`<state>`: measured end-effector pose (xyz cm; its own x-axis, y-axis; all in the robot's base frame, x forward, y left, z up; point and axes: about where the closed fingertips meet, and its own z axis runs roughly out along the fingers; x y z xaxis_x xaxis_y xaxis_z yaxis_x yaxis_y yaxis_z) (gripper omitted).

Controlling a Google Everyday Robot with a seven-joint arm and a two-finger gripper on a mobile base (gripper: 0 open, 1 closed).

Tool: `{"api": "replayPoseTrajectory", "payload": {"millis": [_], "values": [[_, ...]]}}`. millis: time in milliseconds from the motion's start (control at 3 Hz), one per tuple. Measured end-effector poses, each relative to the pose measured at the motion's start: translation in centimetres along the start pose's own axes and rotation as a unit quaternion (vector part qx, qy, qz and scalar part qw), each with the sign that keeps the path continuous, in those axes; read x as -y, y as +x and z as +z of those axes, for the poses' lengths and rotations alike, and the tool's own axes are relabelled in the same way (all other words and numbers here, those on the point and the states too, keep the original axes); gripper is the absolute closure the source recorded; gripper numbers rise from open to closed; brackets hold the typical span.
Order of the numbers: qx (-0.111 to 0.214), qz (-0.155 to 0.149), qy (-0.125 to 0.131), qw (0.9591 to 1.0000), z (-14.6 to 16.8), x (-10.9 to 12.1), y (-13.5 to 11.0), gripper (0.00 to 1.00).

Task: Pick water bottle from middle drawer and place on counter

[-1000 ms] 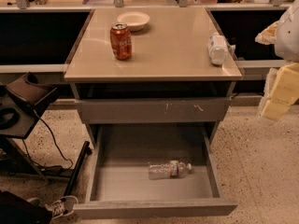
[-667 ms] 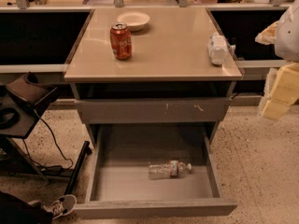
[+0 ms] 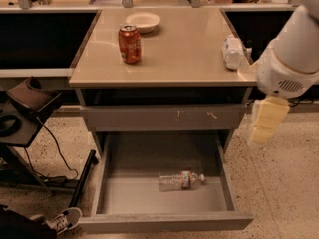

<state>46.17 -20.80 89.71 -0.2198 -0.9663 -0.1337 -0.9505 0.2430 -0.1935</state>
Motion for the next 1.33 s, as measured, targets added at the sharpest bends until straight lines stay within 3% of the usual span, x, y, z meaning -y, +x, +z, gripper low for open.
{"api": "replayPoseTrajectory", "payload": {"millis": [333, 667, 1000, 1333], "values": [[-0.031, -0.025, -0.050, 0.9980, 6.2, -1.6, -0.3, 0.00], [-0.030, -0.025, -0.050, 0.9980, 6.2, -1.6, -0.4, 0.00], [0.012, -0.013, -0.081, 0.9965, 9.3, -0.6, -2.1, 0.00], [0.065, 0.026, -0.110, 0.9915, 14.7, -0.5, -5.7, 0.00]]}}
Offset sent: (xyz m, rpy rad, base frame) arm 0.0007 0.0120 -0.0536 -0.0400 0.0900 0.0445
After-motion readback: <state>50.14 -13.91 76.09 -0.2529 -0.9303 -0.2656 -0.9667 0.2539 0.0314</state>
